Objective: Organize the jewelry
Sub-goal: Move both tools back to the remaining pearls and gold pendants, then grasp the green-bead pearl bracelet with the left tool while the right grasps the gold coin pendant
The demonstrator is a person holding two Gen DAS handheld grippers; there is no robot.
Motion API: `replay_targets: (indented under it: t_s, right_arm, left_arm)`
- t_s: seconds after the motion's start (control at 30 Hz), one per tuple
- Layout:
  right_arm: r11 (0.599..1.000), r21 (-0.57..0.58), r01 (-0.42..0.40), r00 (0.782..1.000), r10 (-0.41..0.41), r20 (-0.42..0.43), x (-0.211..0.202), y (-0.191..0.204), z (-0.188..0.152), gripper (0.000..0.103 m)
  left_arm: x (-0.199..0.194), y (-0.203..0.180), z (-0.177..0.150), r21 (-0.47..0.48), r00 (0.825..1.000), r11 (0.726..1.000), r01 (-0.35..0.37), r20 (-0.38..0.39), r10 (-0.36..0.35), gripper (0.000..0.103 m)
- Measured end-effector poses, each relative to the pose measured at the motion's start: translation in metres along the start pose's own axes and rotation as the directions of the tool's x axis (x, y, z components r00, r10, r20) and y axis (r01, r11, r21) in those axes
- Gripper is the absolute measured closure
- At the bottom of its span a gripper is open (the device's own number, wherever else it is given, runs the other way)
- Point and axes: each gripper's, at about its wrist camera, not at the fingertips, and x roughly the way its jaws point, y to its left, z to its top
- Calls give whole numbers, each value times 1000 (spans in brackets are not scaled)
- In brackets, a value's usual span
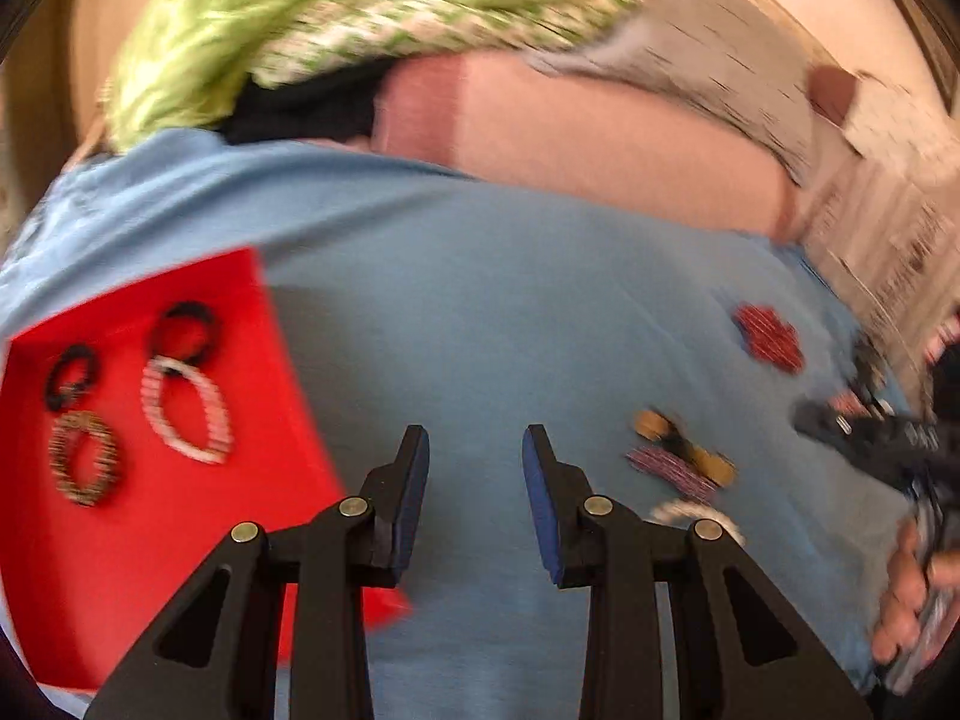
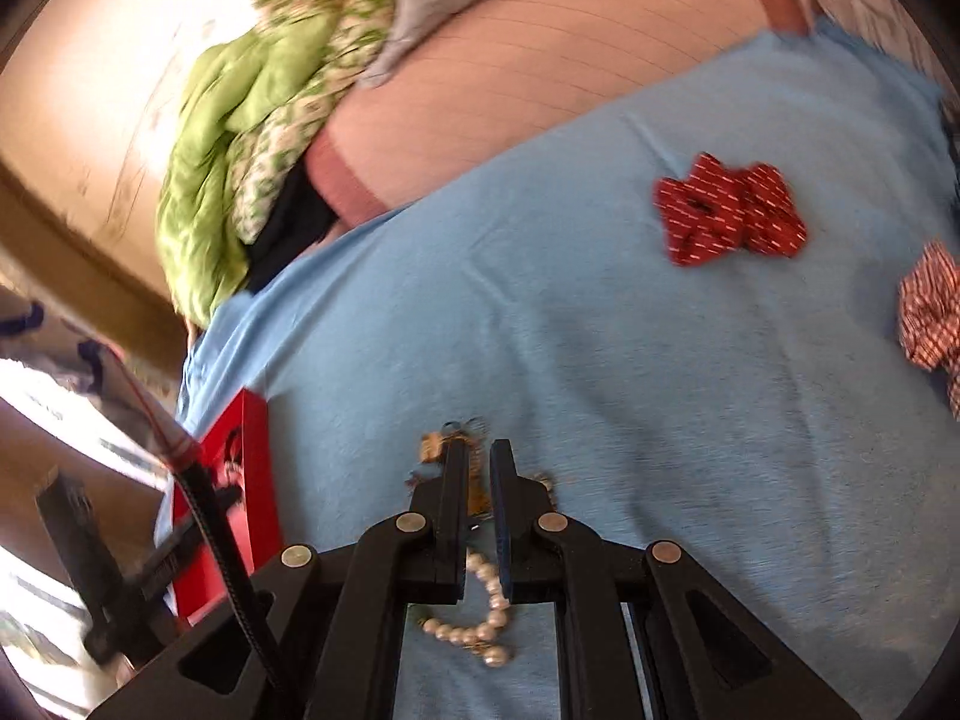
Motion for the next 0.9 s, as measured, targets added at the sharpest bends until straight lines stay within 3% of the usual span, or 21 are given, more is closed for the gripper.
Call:
replay_targets:
  t_s: [0.1, 0.23, 0.37, 0.5, 0.63, 0.73, 0.8, 0.9]
  right_arm:
    - [1000, 11, -12, 1000, 12, -7, 0, -3, -1, 95]
    - [999, 19, -25, 999, 26, -24, 0, -8, -5, 95]
    - [999, 33, -40, 999, 41, -30, -1, -11, -5, 95]
    - [999, 17, -40, 999, 41, -36, 1, -11, -3, 94]
    - [1000, -9, -29, 998, 28, -55, 8, -7, -4, 84]
    - [999, -39, 2, 998, -4, -59, 12, -5, -6, 84]
    - [999, -52, 13, 998, -17, -68, 16, -5, -6, 82]
    - [996, -72, 47, 995, -53, -87, 22, -5, -8, 78]
  left_arm:
    - [11, -27, -9, 35, 994, 995, 90, -57, -88, 72]
    - [35, -63, -25, 89, 965, 974, 209, -181, -191, 72]
    - [56, -86, -38, 141, 953, 968, 207, -254, -167, 71]
    - [61, -103, -45, 231, 972, 965, 128, -221, -77, 69]
    - [64, -113, -48, 299, 986, 952, 63, -169, -12, 69]
    - [65, -107, -43, 278, 987, 959, 55, -158, -10, 94]
    - [65, -95, -37, 215, 983, 972, 93, -172, -56, 93]
    - [59, -82, -29, 179, 987, 979, 95, -148, -68, 94]
